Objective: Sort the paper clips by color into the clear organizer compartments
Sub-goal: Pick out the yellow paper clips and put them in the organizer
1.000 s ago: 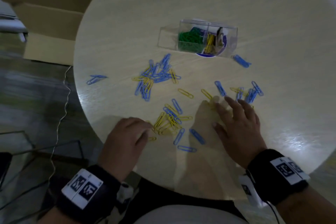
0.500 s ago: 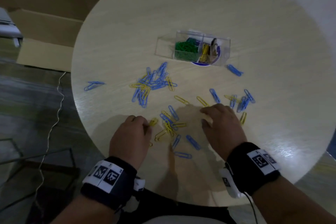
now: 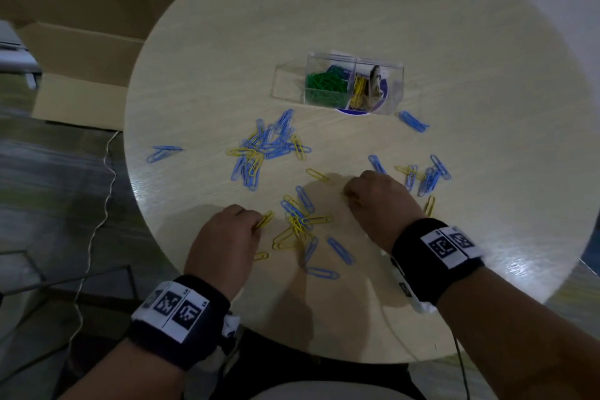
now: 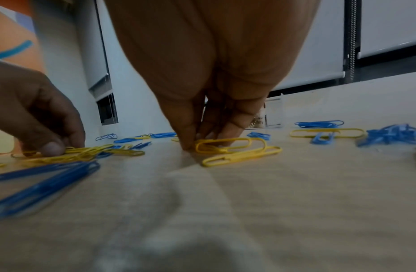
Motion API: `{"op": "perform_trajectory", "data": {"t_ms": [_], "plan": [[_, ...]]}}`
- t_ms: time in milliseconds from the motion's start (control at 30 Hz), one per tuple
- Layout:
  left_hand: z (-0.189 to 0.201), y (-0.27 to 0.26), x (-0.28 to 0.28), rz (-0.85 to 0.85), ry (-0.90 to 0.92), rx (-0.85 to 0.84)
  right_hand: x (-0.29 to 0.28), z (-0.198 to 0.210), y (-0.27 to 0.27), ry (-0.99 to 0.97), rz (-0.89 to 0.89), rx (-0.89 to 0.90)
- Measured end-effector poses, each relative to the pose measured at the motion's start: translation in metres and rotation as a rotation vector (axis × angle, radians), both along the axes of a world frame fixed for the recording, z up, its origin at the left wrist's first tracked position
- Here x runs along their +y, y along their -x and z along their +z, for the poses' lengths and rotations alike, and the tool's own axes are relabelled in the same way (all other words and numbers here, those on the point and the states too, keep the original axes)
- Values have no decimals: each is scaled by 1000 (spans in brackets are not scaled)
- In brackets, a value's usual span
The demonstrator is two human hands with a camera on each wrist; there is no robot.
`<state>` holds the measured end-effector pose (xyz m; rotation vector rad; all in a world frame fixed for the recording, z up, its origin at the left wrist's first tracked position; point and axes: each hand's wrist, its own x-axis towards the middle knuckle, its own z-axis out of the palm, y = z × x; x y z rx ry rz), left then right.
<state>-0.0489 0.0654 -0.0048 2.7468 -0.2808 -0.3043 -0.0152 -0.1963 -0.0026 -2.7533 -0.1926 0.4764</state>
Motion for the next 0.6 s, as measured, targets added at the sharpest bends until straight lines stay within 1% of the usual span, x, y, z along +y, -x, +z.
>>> {"op": "perform_trajectory", "data": {"t_ms": [100,167,200,267,333,367,400,467,600], "plan": [[2,-5,-1,-23,-65,37,4,4,-4,51,-1,29],[5,-7,-5,-53,-160,62,2,6,-8,60,16,46],[6,-9,-5,-69,-206,62,-2,8,-10,34,0,56],[8,-12,-3,-91,-232,35,-16,13,-13,-78,-112,50],[10,-11,5,-91,-191,-4,-36,17,-13,-191,-251,0],[11,-8,10,-85,-168,-25,-45,18,-10,-214,-277,-16],[12,-3,14,-86,-158,-45,-52,18,-6,-214,-265,-28],[12,10,21,-111,-147,-67,-59,15,4,-169,-184,-40],[8,31,28,-212,-121,-60,-61,8,22,-79,-91,-70]]}}
